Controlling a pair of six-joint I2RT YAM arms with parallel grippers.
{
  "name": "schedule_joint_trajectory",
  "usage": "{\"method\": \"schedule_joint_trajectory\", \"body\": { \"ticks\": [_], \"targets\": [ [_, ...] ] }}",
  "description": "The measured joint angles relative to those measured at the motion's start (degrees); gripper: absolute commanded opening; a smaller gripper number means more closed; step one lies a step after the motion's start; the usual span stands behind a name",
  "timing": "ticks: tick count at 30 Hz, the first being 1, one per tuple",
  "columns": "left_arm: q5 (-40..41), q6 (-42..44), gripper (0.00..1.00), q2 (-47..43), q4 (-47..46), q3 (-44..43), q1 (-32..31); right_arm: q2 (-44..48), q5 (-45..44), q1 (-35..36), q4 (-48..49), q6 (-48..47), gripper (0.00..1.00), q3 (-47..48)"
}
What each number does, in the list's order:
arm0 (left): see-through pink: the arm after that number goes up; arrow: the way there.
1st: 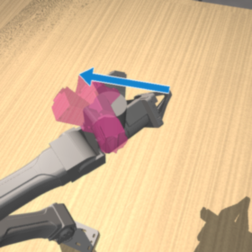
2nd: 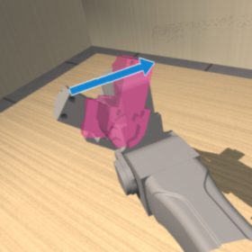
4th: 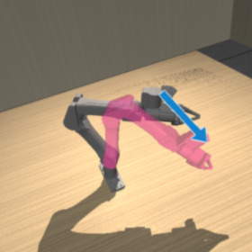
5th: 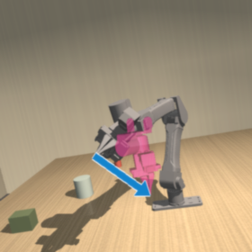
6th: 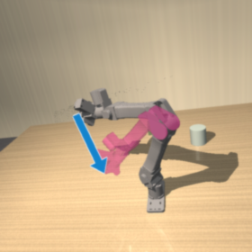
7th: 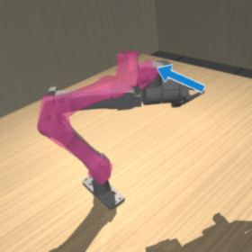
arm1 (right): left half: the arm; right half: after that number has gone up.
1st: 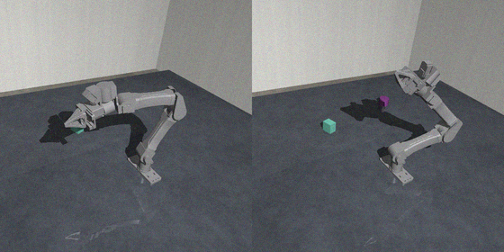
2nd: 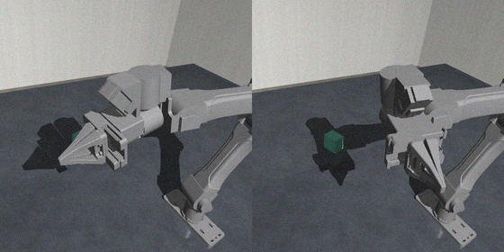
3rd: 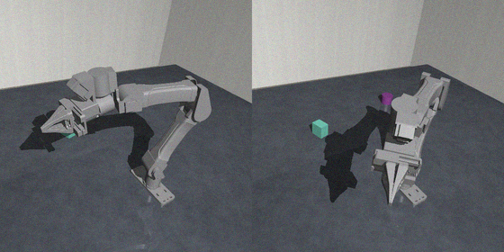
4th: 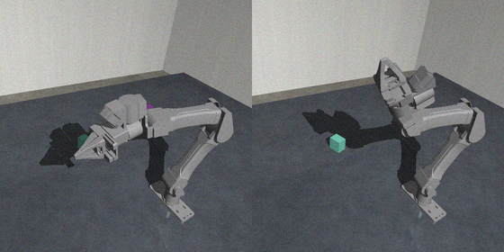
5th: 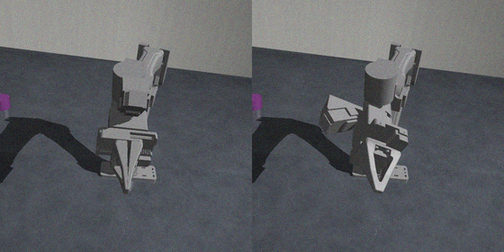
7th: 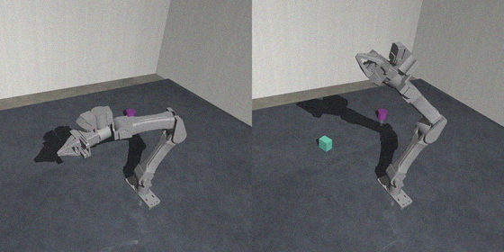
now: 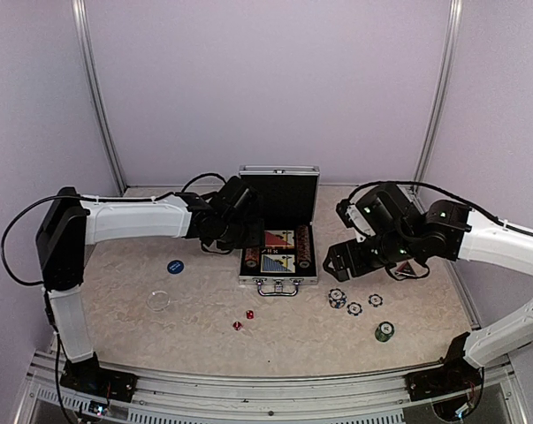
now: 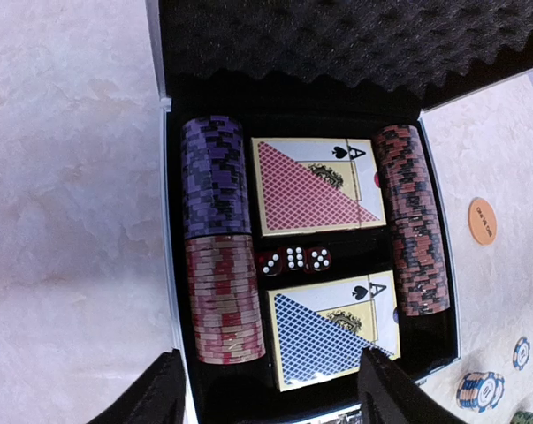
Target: Pack up texas hold em set
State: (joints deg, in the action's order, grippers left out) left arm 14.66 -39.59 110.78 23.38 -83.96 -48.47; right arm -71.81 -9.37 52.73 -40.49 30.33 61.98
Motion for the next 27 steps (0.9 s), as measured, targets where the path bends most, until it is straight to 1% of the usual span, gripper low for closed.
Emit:
{"method": "schedule_joint_trajectory", "body": {
  "ticks": [2,4,5,10,14,20,27],
  "targets": [
    [0.42,0.07,0.84,-2.25,-0.2,1.62,0.0,-0.76,0.59,1.09,0.48,-0.52,0.88,-0.02],
    [0.87,0.04,0.97,-4.59,-0.24,3.48,0.0,-2.47,1.07,2.86,1.27,-1.01,0.88,0.02],
    [1.11,0.17,0.99,-5.6,-0.24,4.37,0.0,-3.61,1.29,3.85,1.55,-1.22,0.88,0.04],
    [2.51,0.11,0.99,-11.26,-0.46,9.97,0.26,-11.1,2.16,8.59,2.89,-2.51,0.88,1.16],
    [3.21,0.0,0.99,-17.46,-0.37,16.7,1.11,-17.16,3.04,11.61,4.42,-3.89,0.84,4.22],
    [4.0,-0.31,0.99,-28.63,0.37,26.6,3.54,-27.3,3.82,14.4,6.73,-6.73,0.78,12.15],
    [4.92,-1.31,0.99,-40.19,1.9,34.91,6.73,-38.32,5.11,15.69,6.93,-8.0,0.73,22.73]
  ]
}}
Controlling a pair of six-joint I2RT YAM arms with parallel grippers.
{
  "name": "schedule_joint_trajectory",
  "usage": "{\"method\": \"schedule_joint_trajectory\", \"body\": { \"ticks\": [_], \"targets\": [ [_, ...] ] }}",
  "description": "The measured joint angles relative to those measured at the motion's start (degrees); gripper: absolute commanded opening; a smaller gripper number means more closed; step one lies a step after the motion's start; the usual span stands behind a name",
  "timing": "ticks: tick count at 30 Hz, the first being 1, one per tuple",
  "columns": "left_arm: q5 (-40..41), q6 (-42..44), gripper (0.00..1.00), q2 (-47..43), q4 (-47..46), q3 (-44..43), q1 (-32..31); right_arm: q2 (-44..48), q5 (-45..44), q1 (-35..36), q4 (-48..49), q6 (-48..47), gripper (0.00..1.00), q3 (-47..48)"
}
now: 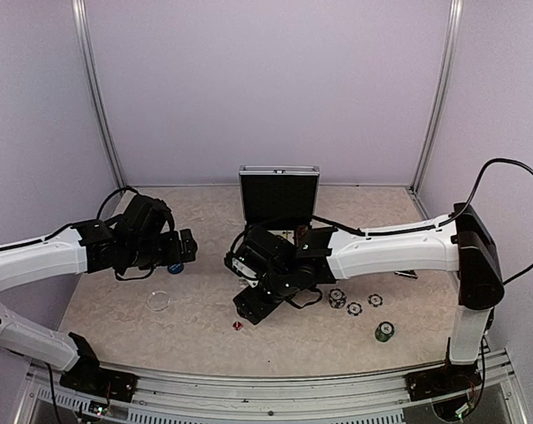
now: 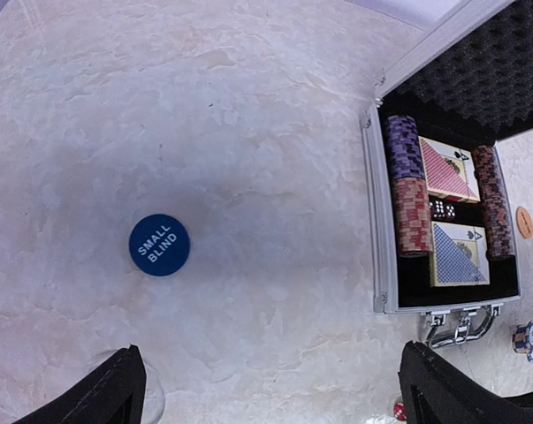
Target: Pack up texas hold em set
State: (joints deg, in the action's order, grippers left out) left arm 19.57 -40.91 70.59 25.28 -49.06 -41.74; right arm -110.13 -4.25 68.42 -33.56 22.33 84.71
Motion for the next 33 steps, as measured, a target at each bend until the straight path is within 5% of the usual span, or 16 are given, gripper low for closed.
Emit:
{"method": "schedule_joint_trajectory", "body": {
  "ticks": [33],
  "targets": [
    [0.5,-0.92,0.99,-5.2,0.87,3.93,1.6,-13.73,-3.74,0.15,-6.54,5.7,0.47,10.91]
  ]
}}
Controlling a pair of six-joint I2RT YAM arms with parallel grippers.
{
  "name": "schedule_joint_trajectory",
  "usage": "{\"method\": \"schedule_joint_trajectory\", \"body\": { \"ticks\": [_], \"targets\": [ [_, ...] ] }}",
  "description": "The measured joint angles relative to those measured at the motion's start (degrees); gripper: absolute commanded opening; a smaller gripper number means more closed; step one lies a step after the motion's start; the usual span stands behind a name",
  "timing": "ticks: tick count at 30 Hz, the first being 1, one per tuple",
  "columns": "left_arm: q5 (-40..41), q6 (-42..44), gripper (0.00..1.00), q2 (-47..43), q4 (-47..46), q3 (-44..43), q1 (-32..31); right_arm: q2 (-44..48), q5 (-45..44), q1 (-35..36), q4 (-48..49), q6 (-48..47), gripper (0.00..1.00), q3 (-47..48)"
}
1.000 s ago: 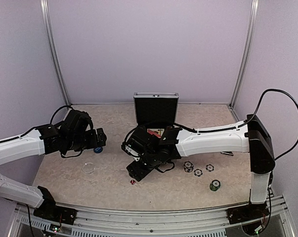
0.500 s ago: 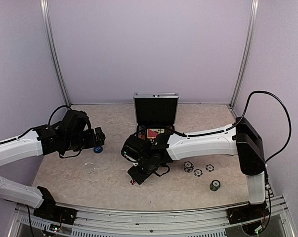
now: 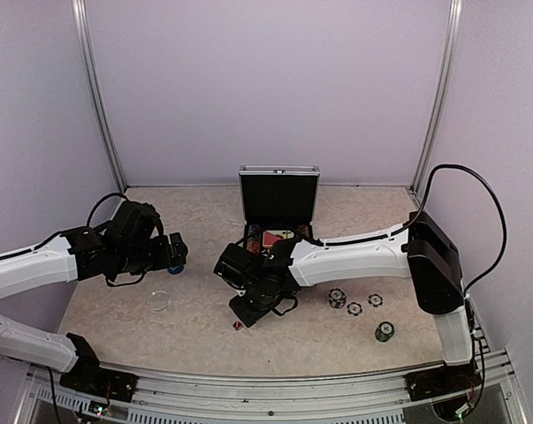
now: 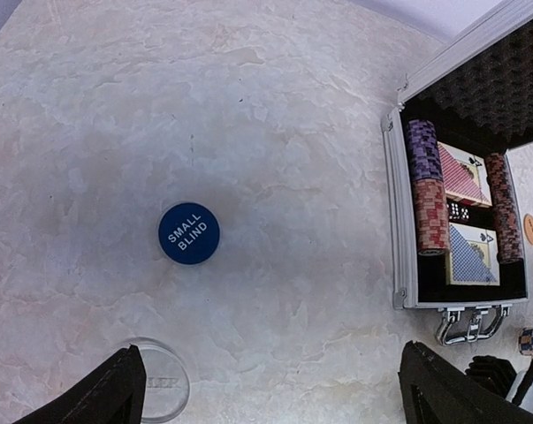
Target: Pack up texas hold em set
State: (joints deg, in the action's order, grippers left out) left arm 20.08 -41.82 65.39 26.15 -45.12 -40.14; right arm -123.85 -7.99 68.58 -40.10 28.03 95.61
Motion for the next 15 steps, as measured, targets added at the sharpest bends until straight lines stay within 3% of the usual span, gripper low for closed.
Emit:
{"method": "schedule_joint_trajectory", "body": {
  "ticks": [15],
  "targets": [
    [0.17,0.02,0.99,0.0,-0.24,0.83,0.13,-2.29,0.26,-0.83,0.13,0.83,0.37,1.07]
  ]
}}
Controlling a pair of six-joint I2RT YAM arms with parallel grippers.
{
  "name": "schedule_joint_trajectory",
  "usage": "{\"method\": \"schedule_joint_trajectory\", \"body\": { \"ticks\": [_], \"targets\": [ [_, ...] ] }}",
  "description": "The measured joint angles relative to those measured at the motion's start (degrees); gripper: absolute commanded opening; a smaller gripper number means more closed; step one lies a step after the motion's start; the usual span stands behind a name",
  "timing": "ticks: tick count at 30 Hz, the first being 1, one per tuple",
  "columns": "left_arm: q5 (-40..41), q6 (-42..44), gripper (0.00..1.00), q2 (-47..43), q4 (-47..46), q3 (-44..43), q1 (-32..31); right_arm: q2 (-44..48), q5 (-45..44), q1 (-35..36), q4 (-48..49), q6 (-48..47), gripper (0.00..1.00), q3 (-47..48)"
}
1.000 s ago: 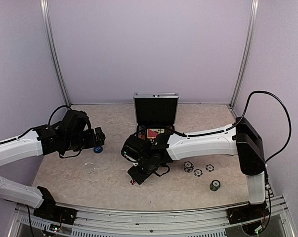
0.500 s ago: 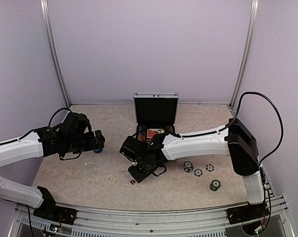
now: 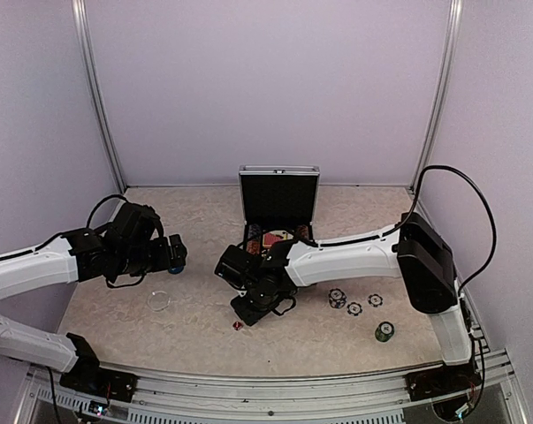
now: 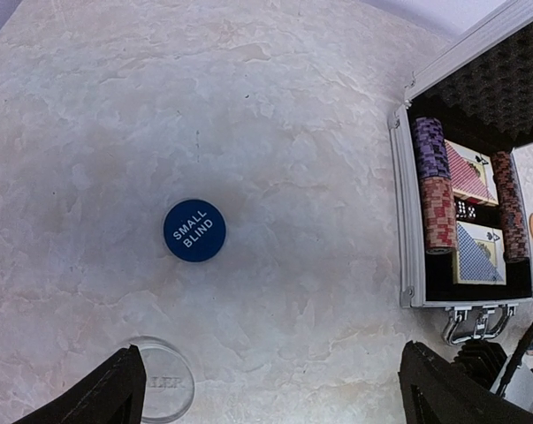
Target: Pack up texas hold em set
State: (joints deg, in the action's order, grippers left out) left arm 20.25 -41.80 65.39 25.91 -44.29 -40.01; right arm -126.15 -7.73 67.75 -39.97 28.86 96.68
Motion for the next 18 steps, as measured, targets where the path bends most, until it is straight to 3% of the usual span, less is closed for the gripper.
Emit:
{"method": "schedule_joint_trajectory", "body": {
  "ticks": [12,18],
  "targets": [
    [-0.02,0.0,0.99,0.0,-0.66,0.52,0.13,-0.59,0.02,-0.04,0.42,-0.35,0.19,0.0],
    [-0.02,0.0,0.99,0.0,-0.87,1.01,0.13,-0.59,-0.02,-0.04,0.48,-0.66,0.18,0.02]
  ]
}}
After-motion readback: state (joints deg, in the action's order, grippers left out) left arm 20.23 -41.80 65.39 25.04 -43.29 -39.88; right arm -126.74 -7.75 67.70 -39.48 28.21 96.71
